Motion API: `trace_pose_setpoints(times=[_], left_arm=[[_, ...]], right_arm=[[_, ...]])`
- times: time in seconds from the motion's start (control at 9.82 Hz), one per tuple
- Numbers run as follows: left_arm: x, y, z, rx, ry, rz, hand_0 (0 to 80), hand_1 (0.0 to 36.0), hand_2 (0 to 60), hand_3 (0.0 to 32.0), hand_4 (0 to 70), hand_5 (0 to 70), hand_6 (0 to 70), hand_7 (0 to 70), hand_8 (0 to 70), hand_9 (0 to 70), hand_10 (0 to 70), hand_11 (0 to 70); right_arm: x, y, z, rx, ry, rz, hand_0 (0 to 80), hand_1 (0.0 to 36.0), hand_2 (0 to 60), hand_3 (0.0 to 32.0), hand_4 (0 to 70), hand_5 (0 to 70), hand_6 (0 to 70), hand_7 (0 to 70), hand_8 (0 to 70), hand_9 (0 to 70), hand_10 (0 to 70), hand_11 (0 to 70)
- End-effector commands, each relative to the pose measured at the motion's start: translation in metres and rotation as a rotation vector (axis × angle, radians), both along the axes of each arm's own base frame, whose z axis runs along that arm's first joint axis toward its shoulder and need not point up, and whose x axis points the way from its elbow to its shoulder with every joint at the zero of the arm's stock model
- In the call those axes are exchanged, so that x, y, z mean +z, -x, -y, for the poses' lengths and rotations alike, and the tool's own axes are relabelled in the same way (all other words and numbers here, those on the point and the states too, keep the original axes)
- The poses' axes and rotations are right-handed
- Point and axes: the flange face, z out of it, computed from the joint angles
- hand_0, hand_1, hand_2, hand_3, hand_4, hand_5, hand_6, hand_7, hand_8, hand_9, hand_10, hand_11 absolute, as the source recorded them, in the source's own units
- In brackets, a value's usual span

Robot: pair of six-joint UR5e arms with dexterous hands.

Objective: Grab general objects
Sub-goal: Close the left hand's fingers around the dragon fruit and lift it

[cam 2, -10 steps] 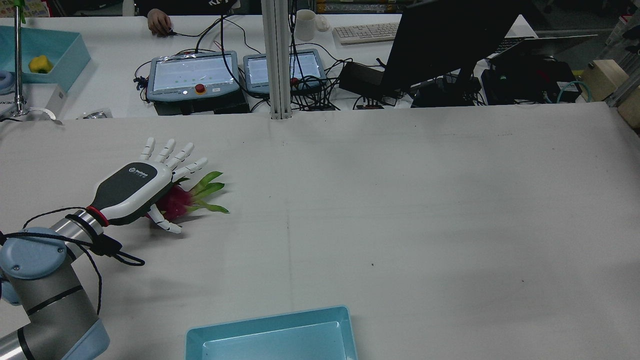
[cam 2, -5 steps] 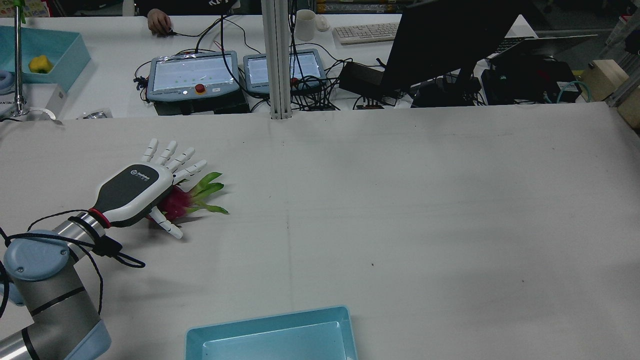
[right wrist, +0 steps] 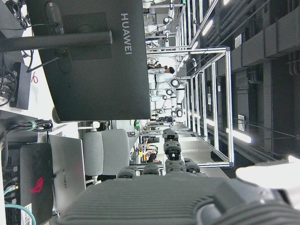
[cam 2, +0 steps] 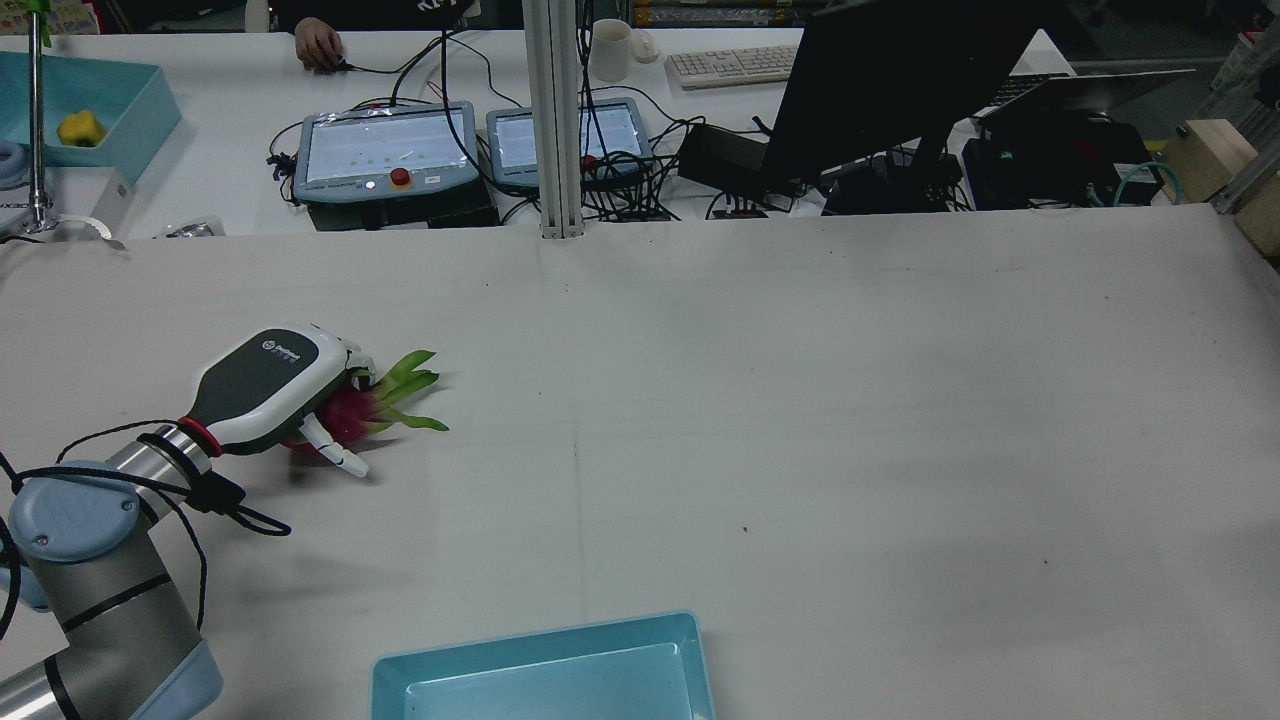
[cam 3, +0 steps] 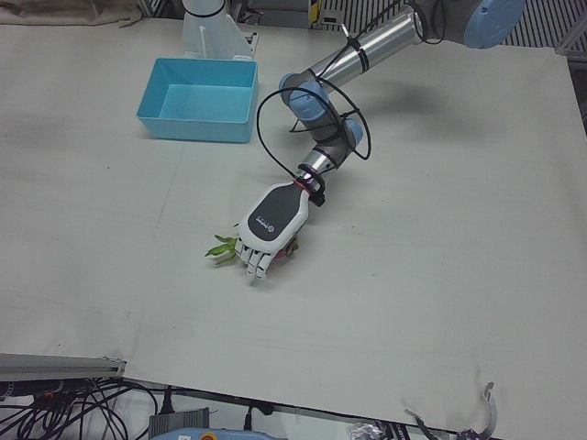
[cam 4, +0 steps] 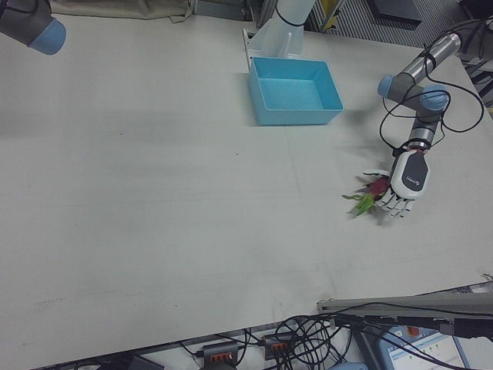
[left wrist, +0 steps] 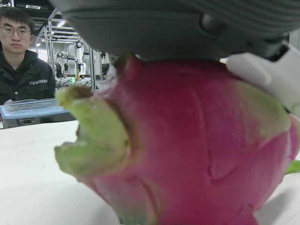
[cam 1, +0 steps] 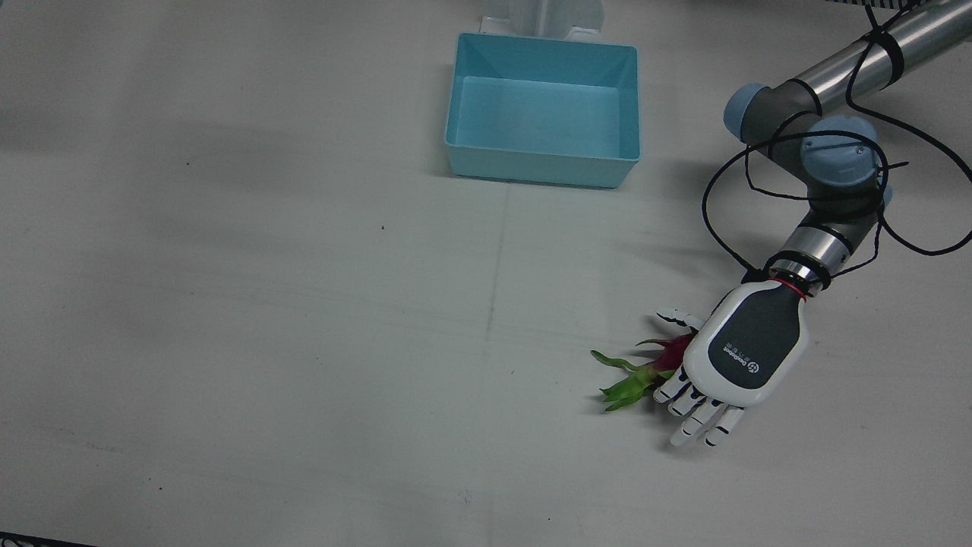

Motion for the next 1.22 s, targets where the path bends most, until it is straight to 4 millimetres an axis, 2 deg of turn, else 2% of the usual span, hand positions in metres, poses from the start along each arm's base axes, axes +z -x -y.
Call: trace_pose_setpoints(times=[0.0, 0.1, 0.2, 0.31, 0.41, 0.51, 0.61, 0.71, 0.81, 0.92, 1.02, 1.12], left_arm=[[-0.015, -0.002, 0.003, 0.000, -0.004, -0.010, 40.2, 0.0, 30.5, 0.0, 68.2, 56.1, 70.0, 70.0, 70.0, 70.0, 70.0, 70.0], [-0.030, -0.006, 0.007, 0.002, 0.004, -0.015, 37.5, 0.0, 31.7, 0.0, 70.0, 55.5, 70.0, 70.0, 70.0, 70.0, 70.0, 70.0], [-0.043, -0.010, 0.010, 0.008, 0.012, -0.013, 33.7, 0.0, 37.9, 0.0, 70.0, 56.7, 70.0, 70.0, 70.0, 70.0, 70.0, 70.0], [-0.056, -0.014, 0.013, 0.016, 0.035, -0.031, 29.5, 0.0, 47.6, 0.0, 70.0, 60.1, 70.0, 70.0, 70.0, 70.0, 70.0, 70.0], [-0.061, -0.013, 0.014, 0.025, 0.077, -0.057, 26.0, 0.0, 57.4, 0.0, 70.0, 63.4, 70.0, 70.0, 70.0, 70.0, 70.0, 70.0], [-0.069, -0.013, 0.016, 0.032, 0.104, -0.080, 23.3, 0.0, 60.0, 0.0, 70.0, 65.8, 70.0, 70.0, 70.0, 70.0, 70.0, 70.0], [-0.081, -0.006, 0.017, 0.036, 0.140, -0.122, 19.9, 0.0, 60.0, 0.0, 70.0, 66.8, 70.0, 70.0, 70.0, 70.0, 70.0, 70.0], [-0.093, 0.004, 0.015, 0.044, 0.183, -0.177, 19.4, 0.0, 60.0, 0.0, 70.0, 67.7, 70.0, 70.0, 70.0, 70.0, 70.0, 70.0], [-0.106, 0.005, 0.011, 0.102, 0.210, -0.217, 20.1, 0.0, 60.0, 0.0, 70.0, 69.3, 70.0, 70.0, 70.0, 70.0, 70.0, 70.0], [-0.124, 0.016, 0.024, 0.155, 0.219, -0.235, 23.6, 0.0, 60.0, 0.0, 70.0, 70.0, 70.0, 70.0, 70.0, 70.0, 70.0, 70.0], [-0.144, 0.037, 0.043, 0.202, 0.228, -0.268, 26.0, 0.0, 60.0, 0.0, 70.0, 70.0, 70.0, 70.0, 70.0, 70.0, 70.0, 70.0], [-0.154, 0.057, 0.056, 0.274, 0.263, -0.327, 29.0, 0.0, 60.0, 0.0, 70.0, 70.0, 70.0, 70.0, 70.0, 70.0, 70.0, 70.0]], right_arm=[[0.000, 0.000, 0.000, 0.000, 0.000, 0.000, 0.0, 0.0, 0.0, 0.0, 0.0, 0.0, 0.0, 0.0, 0.0, 0.0, 0.0, 0.0], [0.000, 0.000, 0.000, 0.000, 0.000, 0.000, 0.0, 0.0, 0.0, 0.0, 0.0, 0.0, 0.0, 0.0, 0.0, 0.0, 0.0, 0.0], [0.000, 0.000, 0.000, 0.000, 0.000, 0.000, 0.0, 0.0, 0.0, 0.0, 0.0, 0.0, 0.0, 0.0, 0.0, 0.0, 0.0, 0.0], [0.000, 0.000, 0.000, 0.000, 0.000, 0.000, 0.0, 0.0, 0.0, 0.0, 0.0, 0.0, 0.0, 0.0, 0.0, 0.0, 0.0, 0.0], [0.000, 0.000, 0.000, 0.000, 0.000, 0.000, 0.0, 0.0, 0.0, 0.0, 0.0, 0.0, 0.0, 0.0, 0.0, 0.0, 0.0, 0.0], [0.000, 0.000, 0.000, 0.000, 0.000, 0.000, 0.0, 0.0, 0.0, 0.0, 0.0, 0.0, 0.0, 0.0, 0.0, 0.0, 0.0, 0.0], [0.000, 0.000, 0.000, 0.000, 0.000, 0.000, 0.0, 0.0, 0.0, 0.0, 0.0, 0.0, 0.0, 0.0, 0.0, 0.0, 0.0, 0.0], [0.000, 0.000, 0.000, 0.000, 0.000, 0.000, 0.0, 0.0, 0.0, 0.0, 0.0, 0.0, 0.0, 0.0, 0.0, 0.0, 0.0, 0.0], [0.001, 0.000, 0.000, 0.000, 0.001, 0.000, 0.0, 0.0, 0.0, 0.0, 0.0, 0.0, 0.0, 0.0, 0.0, 0.0, 0.0, 0.0], [0.000, 0.000, 0.000, 0.000, 0.000, 0.000, 0.0, 0.0, 0.0, 0.0, 0.0, 0.0, 0.0, 0.0, 0.0, 0.0, 0.0, 0.0], [0.000, 0.000, 0.000, 0.000, 0.000, 0.000, 0.0, 0.0, 0.0, 0.0, 0.0, 0.0, 0.0, 0.0, 0.0, 0.0, 0.0, 0.0], [0.000, 0.000, 0.000, 0.000, 0.000, 0.000, 0.0, 0.0, 0.0, 0.0, 0.0, 0.0, 0.0, 0.0, 0.0, 0.0, 0.0, 0.0]])
